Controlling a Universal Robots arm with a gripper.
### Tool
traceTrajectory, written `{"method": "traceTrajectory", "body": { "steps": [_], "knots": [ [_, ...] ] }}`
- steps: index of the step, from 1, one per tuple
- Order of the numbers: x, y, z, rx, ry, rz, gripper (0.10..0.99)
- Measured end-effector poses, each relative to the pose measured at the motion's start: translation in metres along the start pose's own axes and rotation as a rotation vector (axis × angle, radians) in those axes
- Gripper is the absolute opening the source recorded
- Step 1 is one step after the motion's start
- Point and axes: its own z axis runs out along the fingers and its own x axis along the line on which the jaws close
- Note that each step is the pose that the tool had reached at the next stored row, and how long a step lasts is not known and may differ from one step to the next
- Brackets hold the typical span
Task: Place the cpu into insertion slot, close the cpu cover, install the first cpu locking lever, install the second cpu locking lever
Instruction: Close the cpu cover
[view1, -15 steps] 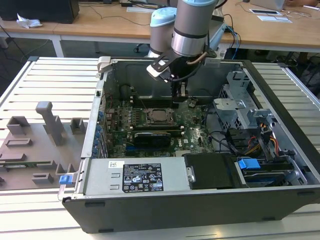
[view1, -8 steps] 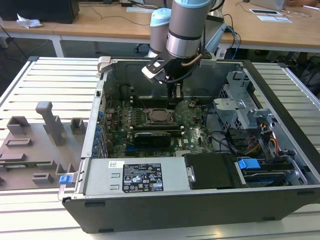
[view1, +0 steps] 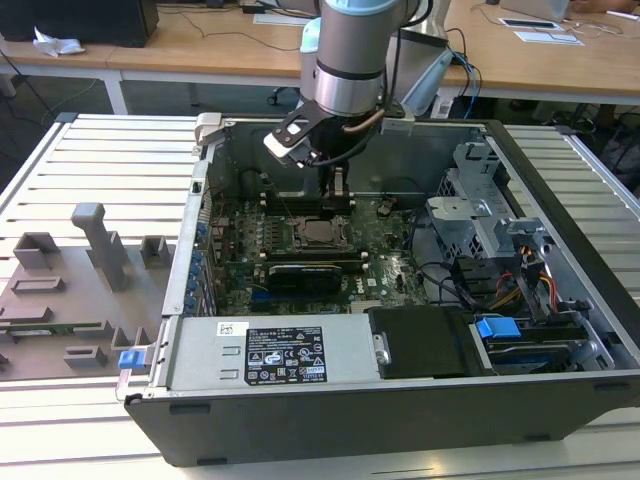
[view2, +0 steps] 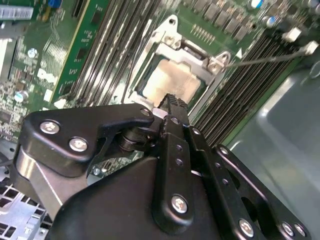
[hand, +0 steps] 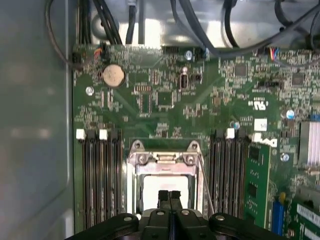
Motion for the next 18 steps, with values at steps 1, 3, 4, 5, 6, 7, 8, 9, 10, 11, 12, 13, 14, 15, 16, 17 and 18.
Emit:
{"method": "traceTrajectory", "body": {
  "steps": [1,3,4,5,6,7,8,9,10,11,12,13,14,15,16,17,18],
  "knots": [
    [0.0000,-0.0013,0.0001,0.000,-0.0001,0.000,0.106],
    [0.0000,-0.0030,0.0001,0.000,-0.0001,0.000,0.106],
    [0.0000,-0.0035,0.0002,0.000,0.0000,0.000,0.106],
    [0.0000,-0.0035,0.0001,0.000,-0.0001,0.000,0.106],
    [0.0000,-0.0035,0.0002,0.000,-0.0001,0.000,0.106],
    [0.0000,-0.0036,0.0001,0.000,-0.0001,0.000,0.106],
    [0.0000,-0.0036,0.0002,0.000,-0.0001,0.000,0.106],
    [-0.0001,-0.0038,-0.0014,0.000,-0.0002,0.000,0.106],
    [-0.0002,-0.0041,-0.0092,0.000,-0.0023,0.000,0.106],
    [-0.0004,-0.0043,-0.0160,0.000,-0.0026,0.000,0.106],
    [-0.0005,-0.0045,-0.0214,0.000,-0.0028,0.000,0.106],
    [-0.0006,-0.0048,-0.0261,0.000,-0.0028,0.000,0.106],
    [-0.0007,-0.0050,-0.0305,0.000,-0.0028,0.000,0.106],
    [-0.0008,-0.0052,-0.0350,0.000,-0.0028,0.000,0.106],
    [-0.0009,-0.0053,-0.0388,0.000,-0.0028,0.000,0.106],
    [-0.0010,-0.0054,-0.0415,0.000,-0.0029,0.000,0.106],
    [-0.0011,-0.0056,-0.0442,0.000,-0.0029,0.000,0.106]
  ]
}}
